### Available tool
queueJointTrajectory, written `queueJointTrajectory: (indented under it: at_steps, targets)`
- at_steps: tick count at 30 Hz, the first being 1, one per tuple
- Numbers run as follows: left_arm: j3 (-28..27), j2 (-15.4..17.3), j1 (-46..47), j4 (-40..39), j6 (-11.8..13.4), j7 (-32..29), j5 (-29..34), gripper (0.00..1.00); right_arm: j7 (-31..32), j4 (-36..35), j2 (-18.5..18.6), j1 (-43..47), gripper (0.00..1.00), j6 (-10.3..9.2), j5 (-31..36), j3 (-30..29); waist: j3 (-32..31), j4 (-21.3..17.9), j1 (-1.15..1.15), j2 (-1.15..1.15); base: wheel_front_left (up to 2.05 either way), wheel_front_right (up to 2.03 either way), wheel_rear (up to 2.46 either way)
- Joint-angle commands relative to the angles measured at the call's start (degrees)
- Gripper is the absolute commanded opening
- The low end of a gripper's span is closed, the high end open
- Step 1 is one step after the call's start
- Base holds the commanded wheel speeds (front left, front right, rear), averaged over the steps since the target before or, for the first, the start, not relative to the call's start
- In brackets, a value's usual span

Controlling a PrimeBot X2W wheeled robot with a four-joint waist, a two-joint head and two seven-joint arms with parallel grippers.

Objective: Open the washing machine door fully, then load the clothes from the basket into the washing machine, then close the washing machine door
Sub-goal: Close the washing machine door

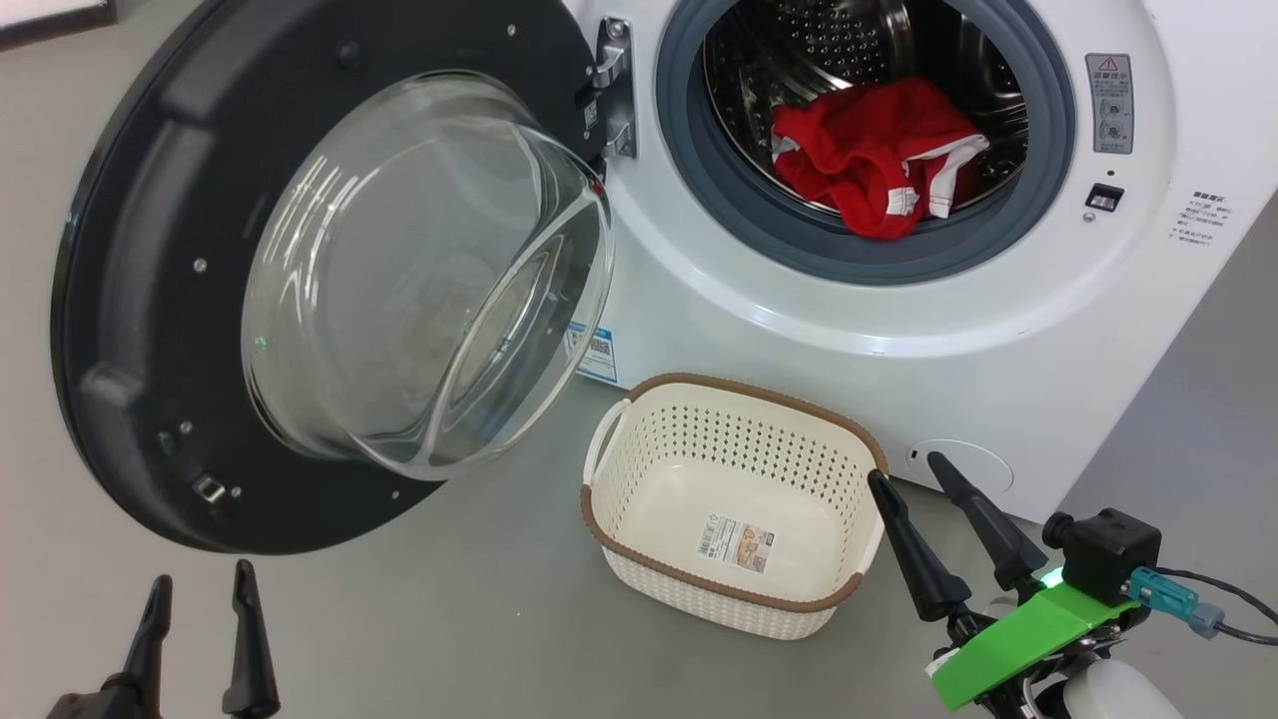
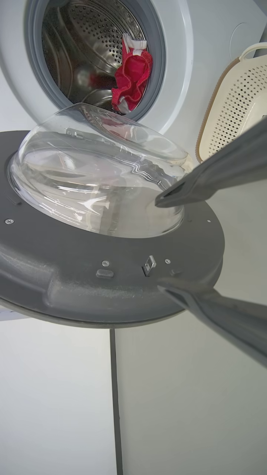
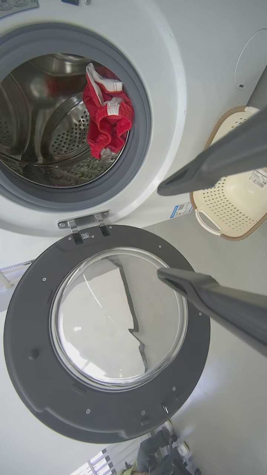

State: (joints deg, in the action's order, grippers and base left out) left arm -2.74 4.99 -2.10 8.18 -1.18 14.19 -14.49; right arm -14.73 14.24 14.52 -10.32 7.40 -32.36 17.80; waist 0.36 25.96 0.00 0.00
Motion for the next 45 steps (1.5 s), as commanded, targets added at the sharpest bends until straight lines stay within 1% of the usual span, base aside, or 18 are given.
queueJointTrajectory:
  at_steps: [1,4,5,6,8,11,17,20,26,29,31,33,36,37,41,45]
  targets:
    - [-1.7,1.3,1.3,-1.6,0.6,0.1,-0.7,0.98,-0.3,-1.2,0.2,-0.3,1.00,0.09,-0.3,0.8,0.0,0.0,0.00,0.00,0.00,0.00,0.00]
    - [-1.8,1.5,1.3,-1.8,0.6,-0.1,-1.0,0.75,-0.3,-1.2,0.1,-0.3,1.00,0.09,-0.3,0.7,0.0,-0.1,0.00,0.00,0.00,0.00,0.00]
    - [-1.8,1.6,1.3,-1.9,0.7,-0.2,-1.1,0.45,-0.3,-1.2,0.1,-0.4,1.00,0.09,-0.2,0.7,0.0,-0.1,0.00,0.00,0.00,0.00,0.00]
    - [-1.8,1.7,1.3,-2.0,0.7,-0.3,-1.2,0.33,-0.3,-1.2,0.0,-0.4,1.00,0.09,-0.2,0.7,0.1,-0.1,0.00,0.00,0.00,0.00,0.00]
    - [-1.9,2.0,1.5,-2.2,0.6,-0.5,-1.4,0.00,-0.3,-1.3,0.0,-0.5,1.00,0.09,-0.2,0.6,0.2,-0.2,0.00,0.00,0.00,0.00,0.00]
    - [-2.0,2.6,2.0,-2.8,0.3,-0.8,-1.7,0.00,-0.3,-1.3,0.1,-0.5,1.00,0.09,-0.1,0.5,0.5,-0.2,0.00,0.00,0.00,0.00,0.00]
    - [-2.9,5.3,4.8,-5.5,-1.0,-2.4,-3.0,0.00,-0.3,-1.2,0.2,-0.7,1.00,0.09,0.0,0.4,0.8,-0.1,0.00,0.00,0.00,0.00,0.00]
    - [-4.1,7.1,6.3,-7.9,-1.4,-4.0,-3.9,0.00,-0.3,-1.3,0.2,-0.8,1.00,0.09,0.0,0.4,0.8,-0.1,0.00,0.00,0.00,0.00,0.00]
    - [-7.1,10.4,10.2,-12.2,-2.5,-8.7,-8.4,0.00,-0.3,-1.2,0.1,-0.7,1.00,0.09,0.1,0.4,0.8,-0.2,0.00,0.00,0.00,0.00,0.00]
    - [-8.8,12.2,13.4,-13.4,-3.1,-11.9,-11.9,0.00,-0.3,-1.1,0.3,-0.8,1.00,0.09,0.1,0.3,0.9,-0.3,0.00,0.00,0.00,0.00,0.00]
    - [-10.3,12.7,16.2,-13.2,-3.4,-14.2,-16.0,0.00,-0.3,-1.1,0.5,-1.0,1.00,0.09,0.1,0.5,0.9,-0.3,0.00,0.00,0.00,0.00,0.00]
    - [-11.9,14.1,19.2,-11.8,-3.7,-16.8,-19.5,0.00,-0.3,-1.1,0.6,-1.2,1.00,0.09,0.1,0.6,1.0,-0.4,0.00,0.00,0.00,0.00,0.00]
    - [-14.4,15.6,23.8,-7.8,-4.0,-20.9,-25.9,0.00,-0.3,-1.0,0.7,-1.4,1.00,0.09,0.0,0.9,0.9,-0.8,0.00,0.00,0.00,0.00,0.00]
    - [-14.4,15.6,23.8,-7.8,-4.0,-20.9,-25.9,0.00,-0.3,-1.0,0.7,-1.4,1.00,0.09,0.0,0.9,0.9,-0.8,0.00,0.00,0.00,0.00,0.00]
    - [-18.5,16.6,29.6,-0.9,-3.1,-26.4,-34.8,0.00,-0.3,-1.0,0.8,-1.4,1.00,0.09,-0.1,1.0,0.9,-1.5,0.00,0.00,0.00,0.00,0.00]
    - [-22.4,17.1,34.7,7.0,-1.3,-31.9,-43.3,0.00,-0.3,-1.0,0.9,-1.4,1.00,0.09,-0.1,1.0,1.0,-2.3,0.00,0.00,0.00,0.00,0.00]
